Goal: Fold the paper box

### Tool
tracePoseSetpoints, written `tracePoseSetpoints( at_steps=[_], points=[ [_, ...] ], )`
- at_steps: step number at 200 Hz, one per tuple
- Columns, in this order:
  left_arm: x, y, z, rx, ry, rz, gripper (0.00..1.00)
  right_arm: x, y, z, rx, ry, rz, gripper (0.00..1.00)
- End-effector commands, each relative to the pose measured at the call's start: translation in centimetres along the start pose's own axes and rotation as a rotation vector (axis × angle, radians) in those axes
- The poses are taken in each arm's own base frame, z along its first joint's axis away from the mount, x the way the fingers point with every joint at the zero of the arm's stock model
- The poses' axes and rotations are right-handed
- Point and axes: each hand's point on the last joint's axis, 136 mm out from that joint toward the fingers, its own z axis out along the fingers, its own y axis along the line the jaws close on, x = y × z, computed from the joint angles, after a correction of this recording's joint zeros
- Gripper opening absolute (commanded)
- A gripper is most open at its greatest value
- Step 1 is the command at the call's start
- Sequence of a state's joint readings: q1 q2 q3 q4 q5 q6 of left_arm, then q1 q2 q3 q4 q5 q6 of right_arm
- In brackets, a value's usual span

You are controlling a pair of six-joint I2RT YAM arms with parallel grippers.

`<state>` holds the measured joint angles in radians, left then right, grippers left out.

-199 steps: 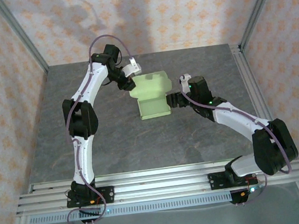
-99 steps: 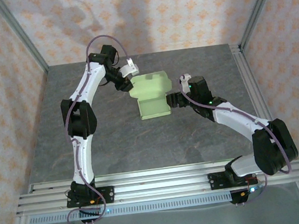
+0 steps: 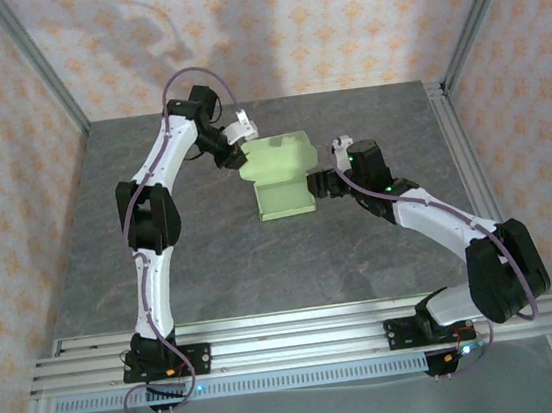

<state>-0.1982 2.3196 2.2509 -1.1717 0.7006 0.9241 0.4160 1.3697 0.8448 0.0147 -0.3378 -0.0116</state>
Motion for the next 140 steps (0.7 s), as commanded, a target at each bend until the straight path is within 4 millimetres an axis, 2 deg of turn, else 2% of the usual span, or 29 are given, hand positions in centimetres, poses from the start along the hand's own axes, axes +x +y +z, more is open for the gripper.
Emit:
tracePoseSetpoints(
  at_steps=[1, 21, 51, 95, 118, 140],
  points=[
    [-0.1, -0.5, -0.4, 0.029, -0.006, 0.005, 0.10, -0.8, 0.2, -0.2, 0.000, -0.012, 0.005, 0.82],
    [-0.1, -0.6, -0.5, 0.031, -0.002, 0.009, 0.00, -0.9, 0.1, -0.3, 0.003, -0.017, 0.003, 0.82],
    [0.2, -0.9, -0.7, 0.038, 0.008, 0.018, 0.00, -1.3, 0.0, -0.6, 0.012, -0.028, -0.002, 0.82],
    [0.2, -1.6, -1.0, 0.061, 0.008, 0.046, 0.00, -3.5, -1.1, -1.5, 0.080, -0.047, -0.118, 0.83],
    [0.3, -1.7, -1.0, 0.065, 0.011, 0.053, 0.00, -4.7, -2.2, -1.2, 0.059, -0.013, -0.149, 0.81],
    [0.4, -1.7, -1.0, 0.068, 0.014, 0.050, 0.00, -4.5, -2.1, -0.3, -0.005, 0.095, -0.253, 0.81]
  ],
)
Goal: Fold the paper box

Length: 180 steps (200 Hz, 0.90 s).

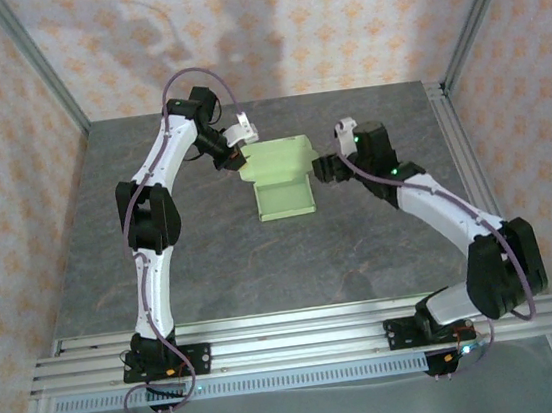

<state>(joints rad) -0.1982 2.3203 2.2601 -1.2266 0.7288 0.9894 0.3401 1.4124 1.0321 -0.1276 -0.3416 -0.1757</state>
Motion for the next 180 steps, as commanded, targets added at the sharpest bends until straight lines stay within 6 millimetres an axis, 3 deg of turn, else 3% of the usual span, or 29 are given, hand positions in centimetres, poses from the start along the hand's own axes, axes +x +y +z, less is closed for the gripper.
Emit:
tracePoseSetpoints(
  at_steps=[1, 31, 83, 127, 180],
  points=[
    [0.1, -0.7, -0.8, 0.020, 0.010, 0.008, 0.00, 0.4, 0.1, 0.7, -0.075, 0.108, -0.141, 0.81],
    [-0.1, -0.8, -1.1, 0.017, 0.006, 0.023, 0.00, 0.9, 1.3, 1.7, -0.214, 0.236, -0.284, 0.80],
    [0.1, -0.7, -0.9, 0.015, 0.011, 0.016, 0.00, -0.1, 1.1, 4.1, -0.284, 0.368, -0.377, 0.72],
    [0.1, -0.6, -0.8, 0.019, 0.011, 0.017, 0.00, -0.7, 0.1, 6.6, -0.266, 0.419, -0.377, 0.53],
    [0.3, -0.6, -0.6, 0.020, 0.018, 0.012, 0.00, 0.2, 0.4, 7.4, -0.339, 0.483, -0.408, 0.28]
  ],
)
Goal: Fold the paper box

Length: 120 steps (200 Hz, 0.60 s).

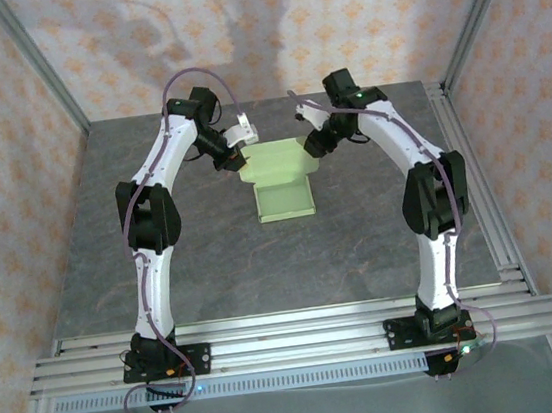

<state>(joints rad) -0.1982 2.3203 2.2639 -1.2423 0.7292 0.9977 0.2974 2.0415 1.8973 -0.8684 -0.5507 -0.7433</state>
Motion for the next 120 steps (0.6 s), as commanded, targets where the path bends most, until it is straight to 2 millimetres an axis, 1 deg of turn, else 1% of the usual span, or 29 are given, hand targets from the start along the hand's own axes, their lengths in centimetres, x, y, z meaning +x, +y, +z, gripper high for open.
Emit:
tracePoseSetpoints(
  at_steps=[1, 35, 80, 120],
  points=[
    [0.1, -0.4, -0.6, 0.012, 0.012, 0.010, 0.00, 0.9, 0.8, -0.2, -0.062, 0.048, -0.019, 0.28],
    [0.2, -0.3, -0.5, 0.009, 0.014, 0.012, 0.00, 1.1, 1.2, 0.1, -0.112, 0.083, -0.038, 0.27],
    [0.0, -0.4, -0.5, 0.015, 0.007, 0.016, 0.00, 0.9, 1.1, 0.6, -0.140, 0.101, -0.045, 0.27],
    [0.1, -0.3, -0.5, 0.014, 0.008, 0.014, 0.00, 1.5, 0.6, 1.1, -0.146, 0.118, -0.051, 0.24]
  ],
)
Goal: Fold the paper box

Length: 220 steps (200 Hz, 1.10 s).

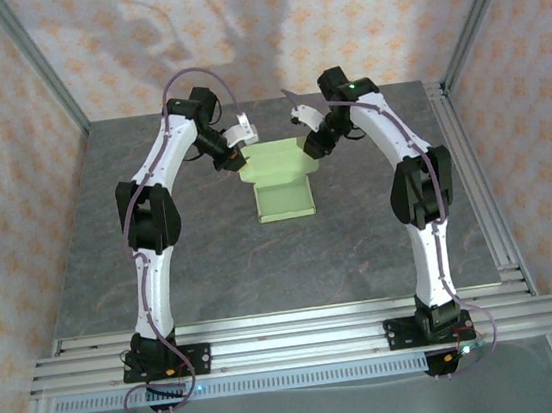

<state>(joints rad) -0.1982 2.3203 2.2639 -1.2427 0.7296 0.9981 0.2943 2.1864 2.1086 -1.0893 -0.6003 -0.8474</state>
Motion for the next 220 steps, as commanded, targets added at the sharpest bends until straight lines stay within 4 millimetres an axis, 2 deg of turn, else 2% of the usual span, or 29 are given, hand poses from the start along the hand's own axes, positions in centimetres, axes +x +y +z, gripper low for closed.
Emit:
tracePoseSetpoints(
  at_steps=[1, 28, 32, 60, 107, 138, 173, 202, 220],
  points=[
    [0.1, -0.3, -0.5, 0.014, 0.008, 0.015, 0.00, 0.8, 0.0, -0.1, -0.030, 0.026, -0.008, 0.24],
    [0.0, -0.3, -0.5, 0.011, 0.005, 0.017, 0.00, 1.0, 0.2, -0.1, -0.045, 0.025, -0.032, 0.22],
    [0.0, -0.3, -0.5, 0.010, 0.004, 0.019, 0.00, 1.0, 0.2, -0.1, -0.047, 0.024, -0.032, 0.17],
    [0.0, -0.3, -0.5, 0.011, 0.002, 0.018, 0.00, 1.1, 0.5, -0.2, -0.057, 0.024, -0.037, 0.00],
    [-0.7, -0.2, -0.8, 0.004, -0.024, 0.003, 0.00, 0.5, 0.5, -0.8, -0.033, -0.010, -0.008, 0.00],
    [-1.5, 0.2, -1.1, -0.019, -0.056, -0.050, 0.00, -0.7, -0.5, -1.5, 0.092, -0.067, 0.097, 0.00],
    [-3.3, 0.2, -1.5, -0.058, -0.100, -0.104, 0.00, -1.5, -1.8, -3.2, 0.266, -0.164, 0.201, 0.00],
    [-4.4, 1.2, -1.5, -0.148, -0.098, -0.187, 0.00, -1.2, -1.5, -4.0, 0.350, -0.166, 0.232, 0.00],
    [-4.2, 2.4, -1.4, -0.228, -0.071, -0.286, 0.00, -1.1, -1.5, -4.2, 0.389, -0.178, 0.278, 0.00]
  ],
)
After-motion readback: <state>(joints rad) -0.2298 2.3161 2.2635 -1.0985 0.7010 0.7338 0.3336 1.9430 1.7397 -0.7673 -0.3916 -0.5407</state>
